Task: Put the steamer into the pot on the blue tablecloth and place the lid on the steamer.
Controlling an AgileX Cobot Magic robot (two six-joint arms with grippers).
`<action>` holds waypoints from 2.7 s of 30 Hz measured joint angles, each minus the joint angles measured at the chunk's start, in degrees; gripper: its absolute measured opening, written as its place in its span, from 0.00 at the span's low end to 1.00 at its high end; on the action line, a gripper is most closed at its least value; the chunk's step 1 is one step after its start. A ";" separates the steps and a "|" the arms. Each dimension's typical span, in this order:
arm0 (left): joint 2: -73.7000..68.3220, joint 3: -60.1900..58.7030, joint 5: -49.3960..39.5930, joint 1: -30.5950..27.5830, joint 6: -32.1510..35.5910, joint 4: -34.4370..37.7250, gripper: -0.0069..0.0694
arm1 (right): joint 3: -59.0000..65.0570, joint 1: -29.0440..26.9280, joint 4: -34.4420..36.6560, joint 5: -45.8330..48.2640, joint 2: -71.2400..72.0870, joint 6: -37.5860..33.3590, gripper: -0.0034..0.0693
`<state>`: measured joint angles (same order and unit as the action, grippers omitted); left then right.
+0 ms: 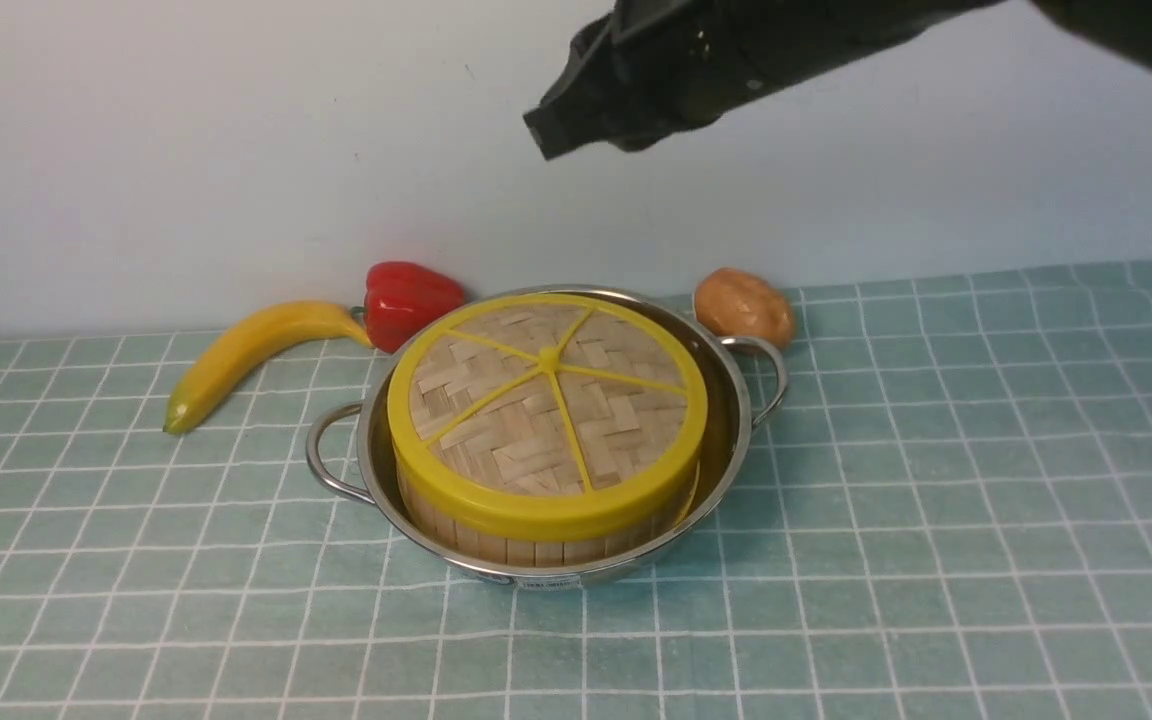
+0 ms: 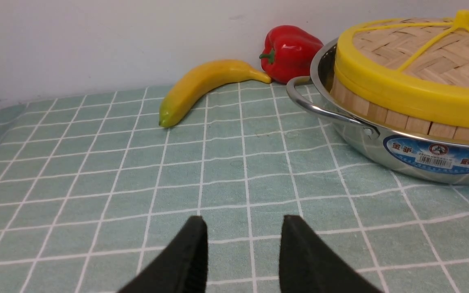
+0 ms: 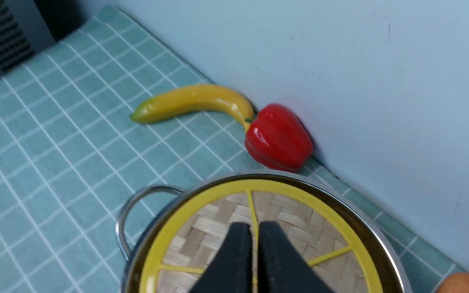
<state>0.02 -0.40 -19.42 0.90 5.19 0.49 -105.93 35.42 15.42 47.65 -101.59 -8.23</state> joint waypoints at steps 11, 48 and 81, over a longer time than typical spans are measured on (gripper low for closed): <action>0.00 0.00 0.00 0.00 0.00 0.00 0.41 | 0.00 -0.40 5.87 1.61 2.21 1.07 0.04; 0.00 0.00 0.00 0.00 0.00 0.00 0.41 | 106.34 -29.31 -19.98 -33.74 100.14 24.12 0.22; 0.00 0.00 0.00 0.00 0.00 0.00 0.41 | 106.41 -29.31 -21.89 -28.75 101.27 24.12 0.35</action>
<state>0.02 -0.40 -19.42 0.90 5.19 0.49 0.48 6.11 -6.47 18.90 -0.32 15.89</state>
